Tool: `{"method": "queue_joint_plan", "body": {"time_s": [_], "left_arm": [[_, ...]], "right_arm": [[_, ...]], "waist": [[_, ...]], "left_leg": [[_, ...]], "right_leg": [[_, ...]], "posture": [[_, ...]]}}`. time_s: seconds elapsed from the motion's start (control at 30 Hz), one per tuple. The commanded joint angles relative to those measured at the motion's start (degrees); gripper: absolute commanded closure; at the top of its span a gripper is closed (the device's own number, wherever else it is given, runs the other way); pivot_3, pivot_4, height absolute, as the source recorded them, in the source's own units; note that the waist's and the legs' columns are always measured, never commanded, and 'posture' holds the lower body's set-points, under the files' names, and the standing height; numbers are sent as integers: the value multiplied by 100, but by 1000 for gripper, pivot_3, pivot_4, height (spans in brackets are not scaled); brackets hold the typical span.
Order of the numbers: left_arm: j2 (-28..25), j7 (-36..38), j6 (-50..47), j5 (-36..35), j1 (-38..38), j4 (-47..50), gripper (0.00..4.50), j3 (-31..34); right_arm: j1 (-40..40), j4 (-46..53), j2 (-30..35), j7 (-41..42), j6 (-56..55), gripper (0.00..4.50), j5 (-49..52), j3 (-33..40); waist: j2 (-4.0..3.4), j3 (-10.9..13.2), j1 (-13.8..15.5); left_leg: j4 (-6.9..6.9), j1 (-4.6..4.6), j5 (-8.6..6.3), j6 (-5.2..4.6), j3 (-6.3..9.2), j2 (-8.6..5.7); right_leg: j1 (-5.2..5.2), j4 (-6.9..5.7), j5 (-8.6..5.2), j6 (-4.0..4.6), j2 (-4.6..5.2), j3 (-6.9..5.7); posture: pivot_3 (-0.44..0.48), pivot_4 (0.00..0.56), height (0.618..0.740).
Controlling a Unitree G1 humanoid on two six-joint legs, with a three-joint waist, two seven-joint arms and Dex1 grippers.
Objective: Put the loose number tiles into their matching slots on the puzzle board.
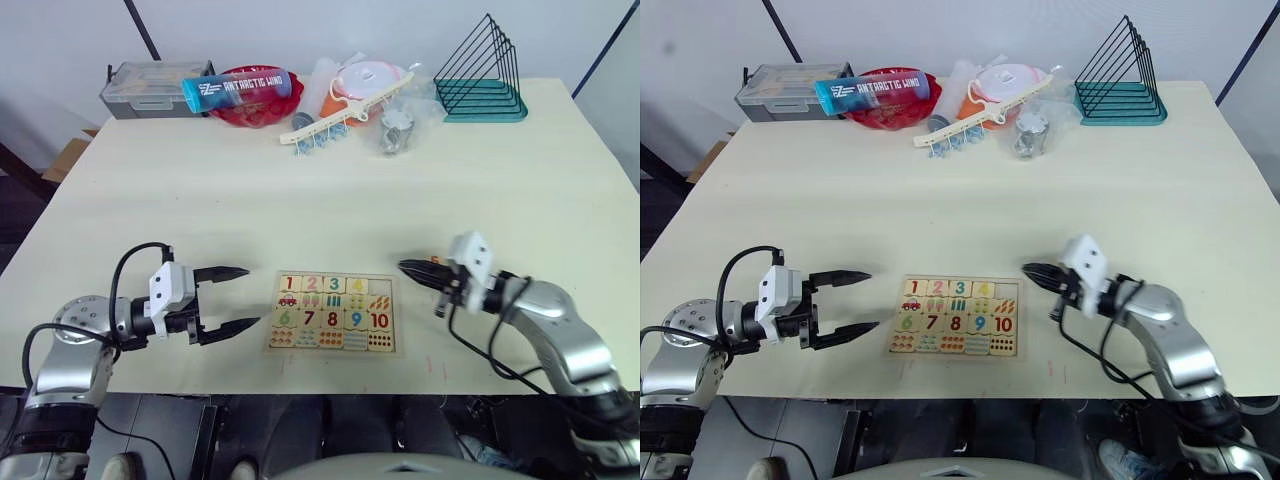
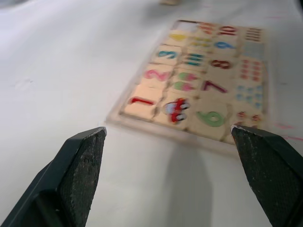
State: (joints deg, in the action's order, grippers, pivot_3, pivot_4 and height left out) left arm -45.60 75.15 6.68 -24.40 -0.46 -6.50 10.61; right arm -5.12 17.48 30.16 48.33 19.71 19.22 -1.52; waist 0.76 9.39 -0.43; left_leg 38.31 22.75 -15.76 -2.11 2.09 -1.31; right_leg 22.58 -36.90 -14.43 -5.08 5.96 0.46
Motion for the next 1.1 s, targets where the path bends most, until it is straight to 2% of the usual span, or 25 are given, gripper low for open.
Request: {"method": "queue_joint_plan", "body": {"time_s": [0.03,0.13,0.17,0.2,0.33,0.37,0.47,0.7,1.1], "left_arm": [[74,-292,-210,-183,98,37,0,269],[162,-537,-454,-307,196,79,0,413],[194,-613,-510,-335,217,96,0,455],[227,-677,-558,-365,231,111,0,496],[381,-980,-778,-512,237,133,0,671],[410,-1044,-846,-538,247,132,0,709],[508,-1254,-927,-567,319,168,0,802],[715,-1412,-942,-684,800,432,0,1009],[662,-1400,-927,-566,902,407,0,1080]], "right_arm": [[575,222,17,6,-540,4430,377,838],[1134,128,-29,1,-976,4430,503,1415],[1292,93,-25,2,-1106,3939,522,1574],[1438,70,-9,29,-1215,3661,546,1703],[2087,-8,-5,143,-1558,1839,727,2276],[2242,-28,-35,166,-1637,1197,780,2375],[2748,-108,-171,246,-1881,30,905,2636],[3417,-193,-374,453,-2210,30,1193,2872],[3330,-197,-229,485,-2184,30,1308,2827]], "waist": [[1,0,-17],[0,-1,-42],[0,0,-41],[0,0,-35],[2,-1,-20],[2,-1,-18],[3,-4,-18],[3,-6,-35],[2,-9,-6]], "left_leg": [[0,0,0,0,0,0],[0,-9,0,0,-5,1],[0,-11,0,0,-6,4],[0,-11,0,0,-6,6],[0,-11,0,0,-6,9],[0,-11,0,0,-6,10],[0,-15,0,0,-6,12],[-1,-17,-1,0,-11,18],[-1,-18,-1,0,-12,21]], "right_leg": [[-2,1,0,0,0,1],[-6,-8,1,0,-2,6],[-7,-9,1,0,-4,6],[-7,-9,0,0,-4,6],[-8,-8,1,0,-3,7],[-7,-8,1,0,-3,7],[-8,-7,0,0,-2,8],[-8,-5,0,1,-2,16],[-8,-2,0,3,0,16]], "posture": [[0,150,740],[0,150,740],[0,150,740],[0,150,740],[0,150,740],[0,150,740],[0,150,740],[0,150,740],[0,150,740]]}}
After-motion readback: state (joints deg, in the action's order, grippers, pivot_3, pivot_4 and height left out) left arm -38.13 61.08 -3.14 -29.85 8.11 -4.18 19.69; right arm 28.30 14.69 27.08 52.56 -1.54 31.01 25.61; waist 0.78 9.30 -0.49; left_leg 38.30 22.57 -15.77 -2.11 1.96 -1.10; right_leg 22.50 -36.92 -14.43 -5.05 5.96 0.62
